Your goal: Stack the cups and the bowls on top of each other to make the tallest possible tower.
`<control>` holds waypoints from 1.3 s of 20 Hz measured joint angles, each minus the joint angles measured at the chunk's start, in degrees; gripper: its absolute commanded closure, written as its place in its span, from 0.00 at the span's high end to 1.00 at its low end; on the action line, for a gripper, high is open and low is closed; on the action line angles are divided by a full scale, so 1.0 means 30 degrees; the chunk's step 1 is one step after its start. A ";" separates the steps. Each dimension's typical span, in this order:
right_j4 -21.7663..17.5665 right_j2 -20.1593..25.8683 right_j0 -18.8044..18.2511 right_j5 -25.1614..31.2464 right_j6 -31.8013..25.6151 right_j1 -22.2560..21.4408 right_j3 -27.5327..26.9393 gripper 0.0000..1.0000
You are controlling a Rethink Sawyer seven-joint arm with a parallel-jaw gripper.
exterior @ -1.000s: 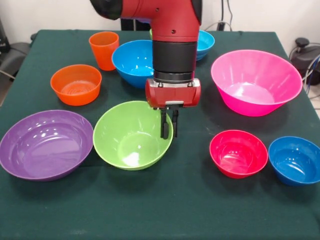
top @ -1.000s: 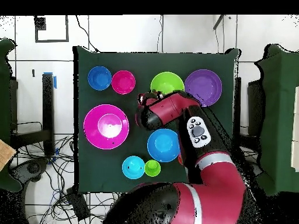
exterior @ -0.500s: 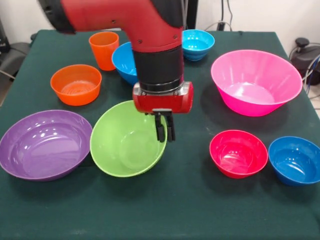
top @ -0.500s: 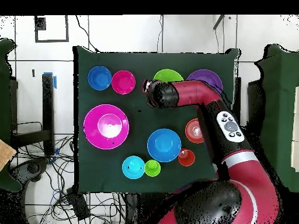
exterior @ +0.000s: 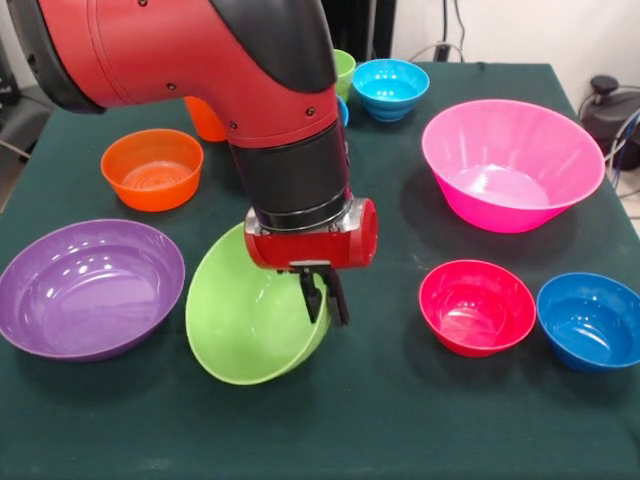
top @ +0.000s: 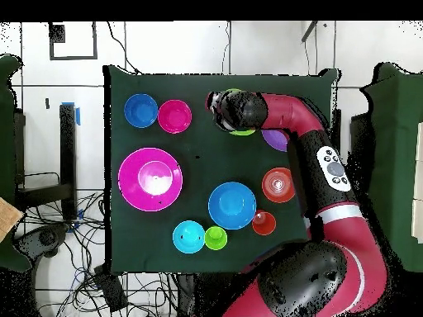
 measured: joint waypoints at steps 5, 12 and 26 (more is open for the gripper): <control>0.0226 0.0195 0.0000 -0.0004 0.0000 0.0143 -0.0188 0.00; 0.0210 0.0234 0.0097 0.0298 0.0000 0.0151 -0.0290 0.00; -0.0876 -0.0526 0.3100 0.4042 0.0000 0.1197 -0.4824 0.00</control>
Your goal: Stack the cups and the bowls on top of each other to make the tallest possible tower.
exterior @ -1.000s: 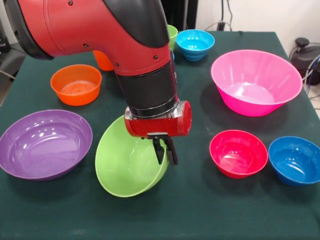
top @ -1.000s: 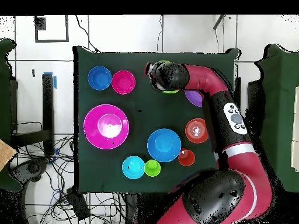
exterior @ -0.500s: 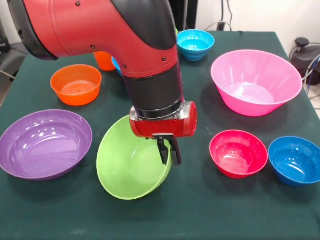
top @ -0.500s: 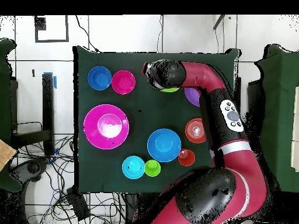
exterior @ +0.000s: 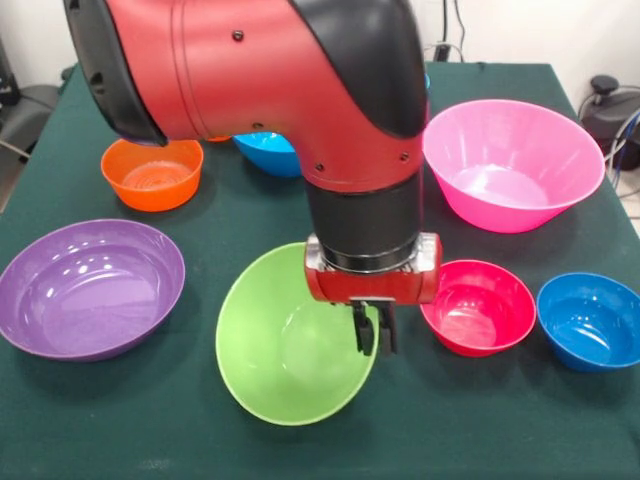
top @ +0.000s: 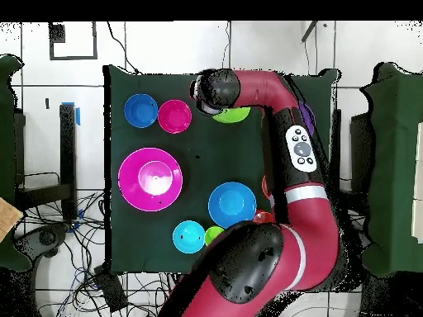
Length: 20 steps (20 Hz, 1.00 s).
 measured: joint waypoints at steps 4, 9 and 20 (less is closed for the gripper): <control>-0.0047 -0.0052 0.0298 0.0158 0.0000 0.0210 -0.0603 0.00; -0.0047 -0.0110 0.0386 0.0158 0.0000 0.0275 -0.0913 0.00; 0.0432 -0.0413 0.0526 0.0166 0.0000 0.0296 -0.0932 0.00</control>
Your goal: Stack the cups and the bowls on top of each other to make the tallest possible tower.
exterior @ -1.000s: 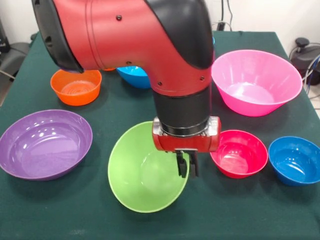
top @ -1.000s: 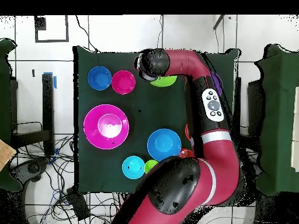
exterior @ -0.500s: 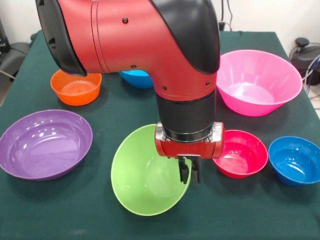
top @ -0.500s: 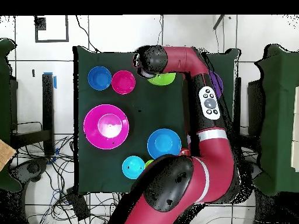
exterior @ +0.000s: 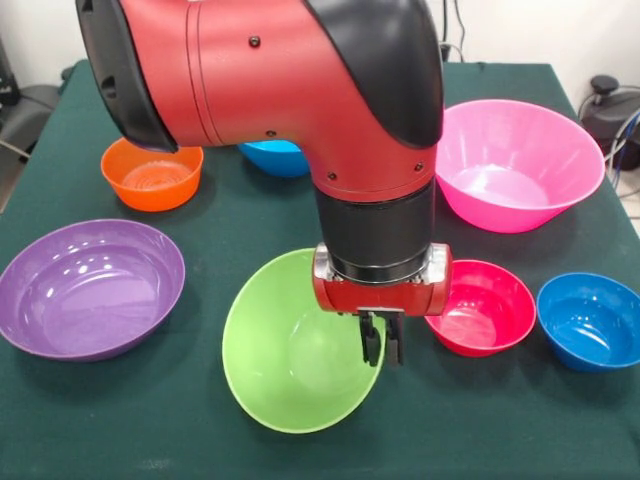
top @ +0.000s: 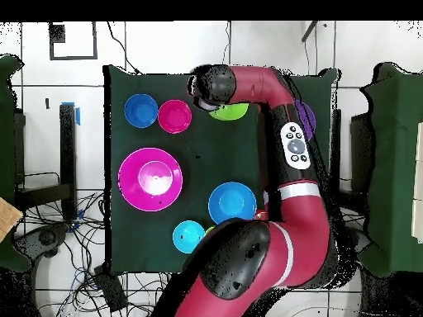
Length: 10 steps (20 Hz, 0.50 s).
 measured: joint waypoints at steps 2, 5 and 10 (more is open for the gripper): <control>0.0325 -0.0014 -0.0112 0.0162 0.0000 -0.0012 0.0008 0.00; 0.0721 -0.0228 -0.0244 0.0966 0.0000 -0.0416 0.0304 0.00; 0.1129 -0.0820 -0.0203 0.3604 0.0000 -0.2146 0.1706 0.00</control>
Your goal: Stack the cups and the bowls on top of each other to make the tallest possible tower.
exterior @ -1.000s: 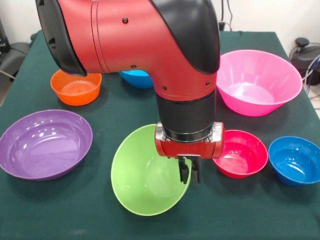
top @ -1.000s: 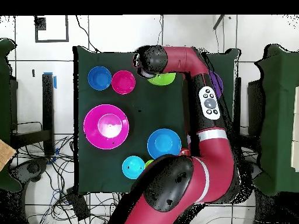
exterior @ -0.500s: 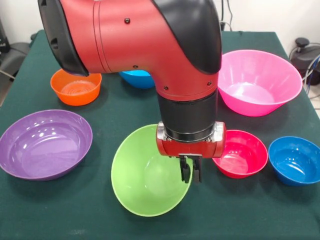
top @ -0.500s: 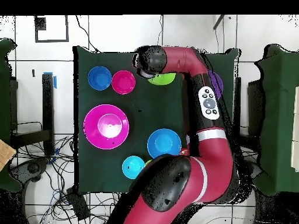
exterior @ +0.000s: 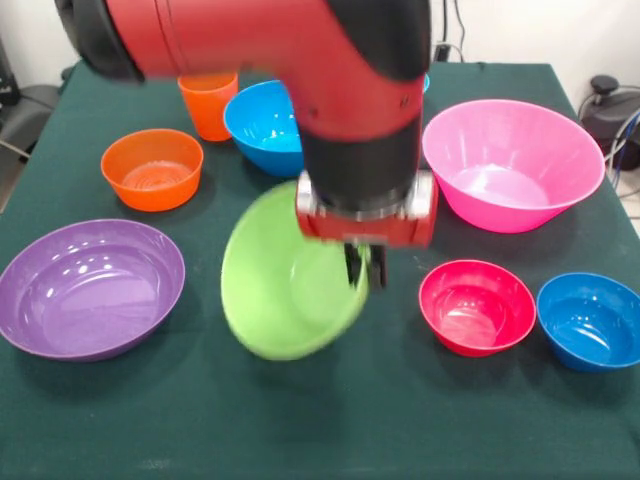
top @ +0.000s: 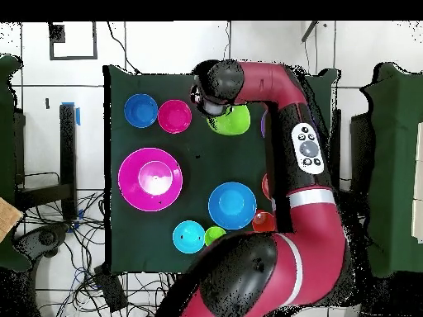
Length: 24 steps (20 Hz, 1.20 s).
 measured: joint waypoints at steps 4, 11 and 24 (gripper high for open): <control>0.0733 -0.0229 -0.0002 0.2212 0.0000 -0.1874 0.1388 0.00; 0.2075 -0.0311 -0.0136 0.2867 0.0000 -0.5005 0.3668 0.00; 0.2571 0.0085 -0.3170 -0.3081 0.0000 -0.2444 0.4472 0.00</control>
